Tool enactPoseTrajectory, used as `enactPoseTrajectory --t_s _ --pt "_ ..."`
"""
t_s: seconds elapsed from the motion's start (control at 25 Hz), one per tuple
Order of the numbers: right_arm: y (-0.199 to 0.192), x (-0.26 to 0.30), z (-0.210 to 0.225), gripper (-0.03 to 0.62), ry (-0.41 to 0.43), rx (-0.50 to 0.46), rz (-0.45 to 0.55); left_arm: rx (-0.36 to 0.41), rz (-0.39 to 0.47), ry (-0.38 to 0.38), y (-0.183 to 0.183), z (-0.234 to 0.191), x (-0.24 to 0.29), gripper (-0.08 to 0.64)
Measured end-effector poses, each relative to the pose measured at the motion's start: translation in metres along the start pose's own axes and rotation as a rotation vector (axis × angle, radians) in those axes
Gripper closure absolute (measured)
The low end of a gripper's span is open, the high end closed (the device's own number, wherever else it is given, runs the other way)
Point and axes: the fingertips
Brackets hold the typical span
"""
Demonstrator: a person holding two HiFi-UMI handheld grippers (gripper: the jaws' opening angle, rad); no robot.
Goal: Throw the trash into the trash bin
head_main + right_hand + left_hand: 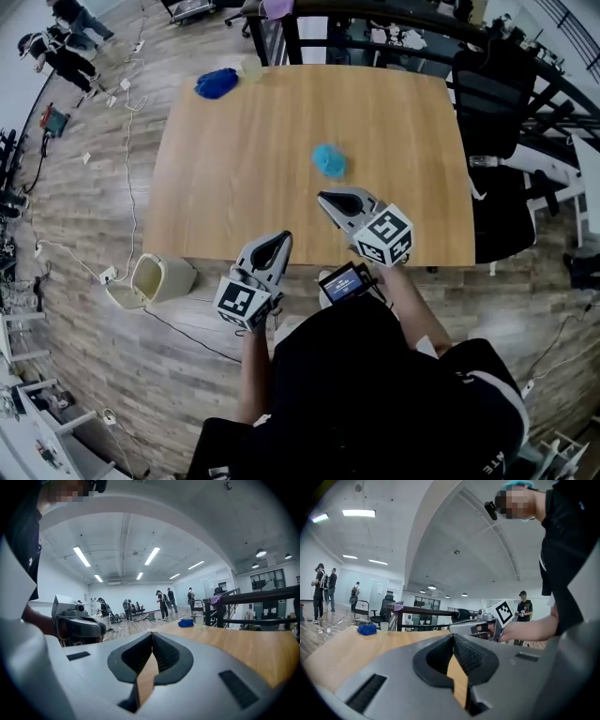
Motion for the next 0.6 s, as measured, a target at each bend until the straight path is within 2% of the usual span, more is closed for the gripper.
enactPoseTrajectory --t_s 0.28,0.44,0.6 --pt "-0.029 0.038 0.022 0.595 -0.023 0.069 -0.071 -0.082 -0.095 0.002 -0.009 -0.05 0.021 0.552" --pt "-0.054 0.041 0.05 0.594 -0.102 0.096 -0.12 -0.094 -0.137 -0.045 -0.008 -0.064 0.048 0.552" --pt "-0.106 0.041 0.082 0.594 -0.184 0.107 -0.211 -0.092 -0.2 -0.082 -0.018 -0.069 0.072 0.552"
Point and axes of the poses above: the fingertips, and each gripper's own axes: x forward along the fingers, z to its right, y out of its top, and after that the axes turned 15 degrees about -x, right-handed
